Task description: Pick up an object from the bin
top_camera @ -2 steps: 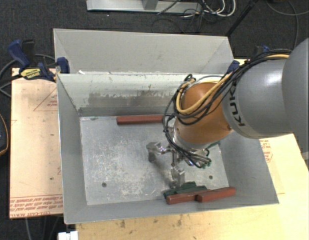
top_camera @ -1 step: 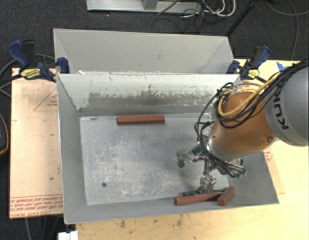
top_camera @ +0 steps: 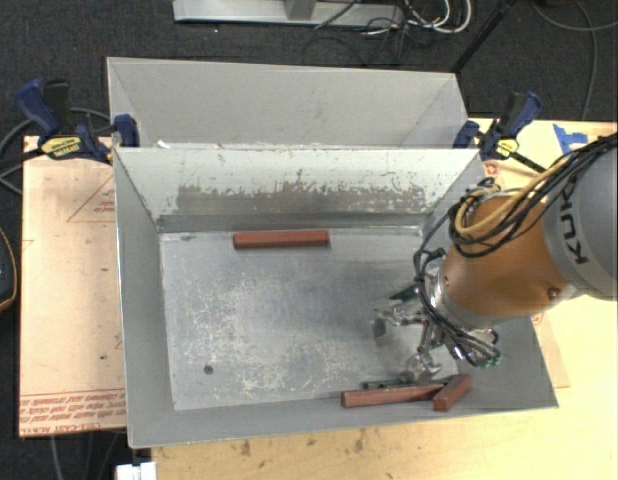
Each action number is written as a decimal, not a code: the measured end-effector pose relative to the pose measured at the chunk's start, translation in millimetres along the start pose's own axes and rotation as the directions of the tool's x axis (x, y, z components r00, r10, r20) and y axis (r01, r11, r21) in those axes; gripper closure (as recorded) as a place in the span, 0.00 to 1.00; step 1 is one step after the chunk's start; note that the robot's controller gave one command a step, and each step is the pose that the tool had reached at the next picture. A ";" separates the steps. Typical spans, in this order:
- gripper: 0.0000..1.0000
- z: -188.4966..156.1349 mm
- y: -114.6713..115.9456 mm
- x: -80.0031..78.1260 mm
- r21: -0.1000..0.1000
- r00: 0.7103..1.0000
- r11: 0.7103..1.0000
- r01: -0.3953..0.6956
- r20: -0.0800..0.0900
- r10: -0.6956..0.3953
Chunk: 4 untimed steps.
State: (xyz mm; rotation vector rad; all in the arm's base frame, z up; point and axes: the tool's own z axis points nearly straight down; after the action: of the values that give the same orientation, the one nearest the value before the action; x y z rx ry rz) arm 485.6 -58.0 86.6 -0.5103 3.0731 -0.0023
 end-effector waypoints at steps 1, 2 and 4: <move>0.00 -110.8 -1.0 -25.4 -0.004 0.995 0.995 0.101 -0.015 -0.101; 0.00 12.1 -4.0 -28.6 -0.009 0.999 1.000 -0.029 -0.031 0.029; 0.00 7.6 -5.0 -30.9 -0.006 0.999 0.999 -0.032 -0.023 0.031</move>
Offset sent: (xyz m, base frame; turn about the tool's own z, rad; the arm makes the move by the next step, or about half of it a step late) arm 0.0183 0.0061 0.1072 -0.1023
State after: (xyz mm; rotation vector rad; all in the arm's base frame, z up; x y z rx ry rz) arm 516.6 -52.7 79.8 -0.4655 3.1040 0.0021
